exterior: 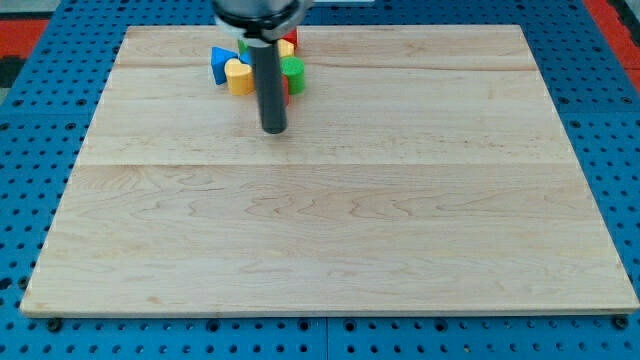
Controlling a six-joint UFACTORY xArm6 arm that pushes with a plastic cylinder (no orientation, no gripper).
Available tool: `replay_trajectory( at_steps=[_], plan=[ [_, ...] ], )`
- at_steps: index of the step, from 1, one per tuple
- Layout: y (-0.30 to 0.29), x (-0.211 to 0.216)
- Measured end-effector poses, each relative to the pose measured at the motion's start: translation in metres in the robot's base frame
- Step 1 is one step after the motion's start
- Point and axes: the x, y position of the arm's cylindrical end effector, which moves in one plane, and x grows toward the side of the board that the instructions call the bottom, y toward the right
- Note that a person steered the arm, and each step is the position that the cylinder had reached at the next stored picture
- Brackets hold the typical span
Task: Move the red star to the left of the green star
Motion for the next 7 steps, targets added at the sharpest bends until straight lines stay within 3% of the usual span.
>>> replay_trajectory(
  at_steps=[2,5,6,7],
  plan=[
    [-0.020,-0.048],
    [0.067,-0.063],
    [0.040,-0.072],
    [0.054,-0.134]
  ],
)
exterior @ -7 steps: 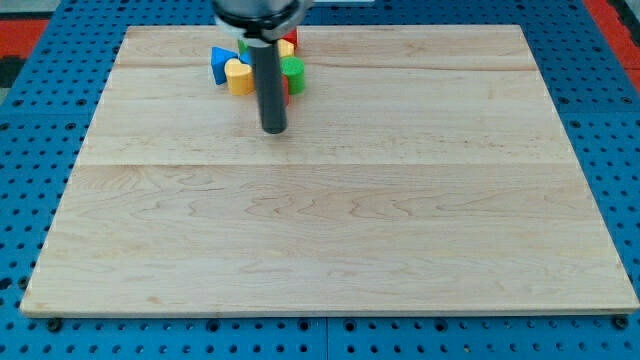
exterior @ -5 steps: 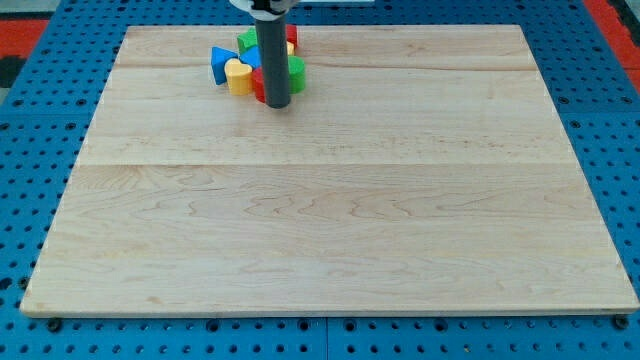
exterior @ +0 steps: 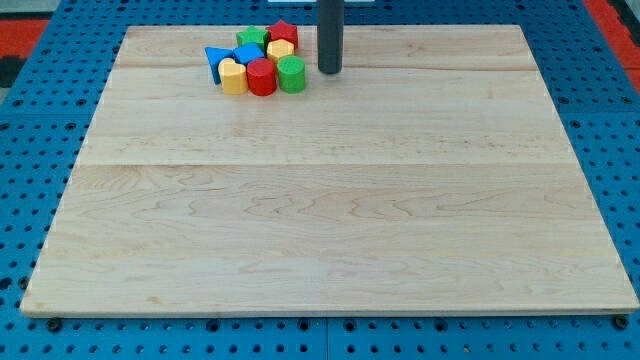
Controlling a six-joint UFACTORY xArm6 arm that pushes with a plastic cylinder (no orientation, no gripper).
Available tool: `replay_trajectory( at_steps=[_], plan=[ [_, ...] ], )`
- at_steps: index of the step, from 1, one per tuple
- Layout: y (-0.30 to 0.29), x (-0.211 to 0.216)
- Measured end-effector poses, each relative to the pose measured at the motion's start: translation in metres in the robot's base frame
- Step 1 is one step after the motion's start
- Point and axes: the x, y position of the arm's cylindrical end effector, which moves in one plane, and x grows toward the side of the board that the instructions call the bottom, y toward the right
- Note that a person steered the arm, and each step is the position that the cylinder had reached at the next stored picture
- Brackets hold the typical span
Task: Move the red star to the left of the green star
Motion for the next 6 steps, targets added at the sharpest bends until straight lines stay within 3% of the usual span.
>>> replay_trajectory(
  at_steps=[1,4,5,6],
  plan=[
    [-0.040,-0.045],
    [-0.057,-0.021],
    [-0.050,-0.055],
    [-0.065,-0.054]
  ],
)
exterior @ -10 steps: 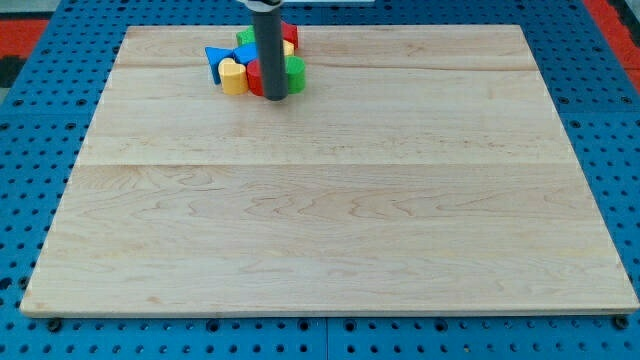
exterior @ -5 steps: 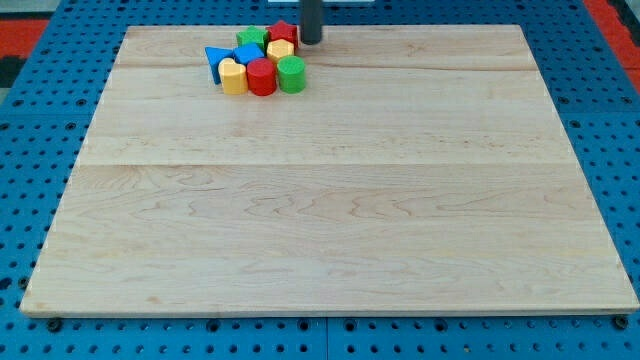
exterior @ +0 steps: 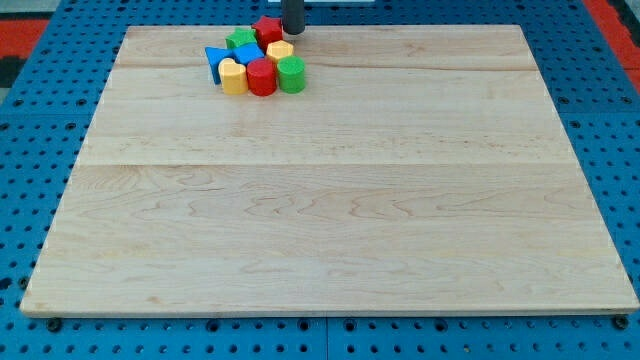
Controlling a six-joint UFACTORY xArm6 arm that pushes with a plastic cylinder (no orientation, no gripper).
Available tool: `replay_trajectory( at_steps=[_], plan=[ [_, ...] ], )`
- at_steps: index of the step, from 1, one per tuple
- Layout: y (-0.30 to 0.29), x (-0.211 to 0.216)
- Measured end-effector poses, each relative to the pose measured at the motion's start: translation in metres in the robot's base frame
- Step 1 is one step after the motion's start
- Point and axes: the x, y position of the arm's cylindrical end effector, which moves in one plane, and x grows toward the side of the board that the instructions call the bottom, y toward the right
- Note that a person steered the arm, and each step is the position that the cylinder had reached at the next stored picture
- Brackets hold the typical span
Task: Move the red star to the left of the green star
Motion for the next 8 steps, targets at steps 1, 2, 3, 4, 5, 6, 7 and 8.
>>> replay_trajectory(
  at_steps=[1,2,3,4,5,6,7,8],
  plan=[
    [-0.016,0.012],
    [-0.001,0.023],
    [0.001,-0.001],
    [-0.070,0.000],
    [-0.129,0.001],
    [-0.183,0.001],
    [-0.185,0.000],
    [-0.191,0.051]
  ],
)
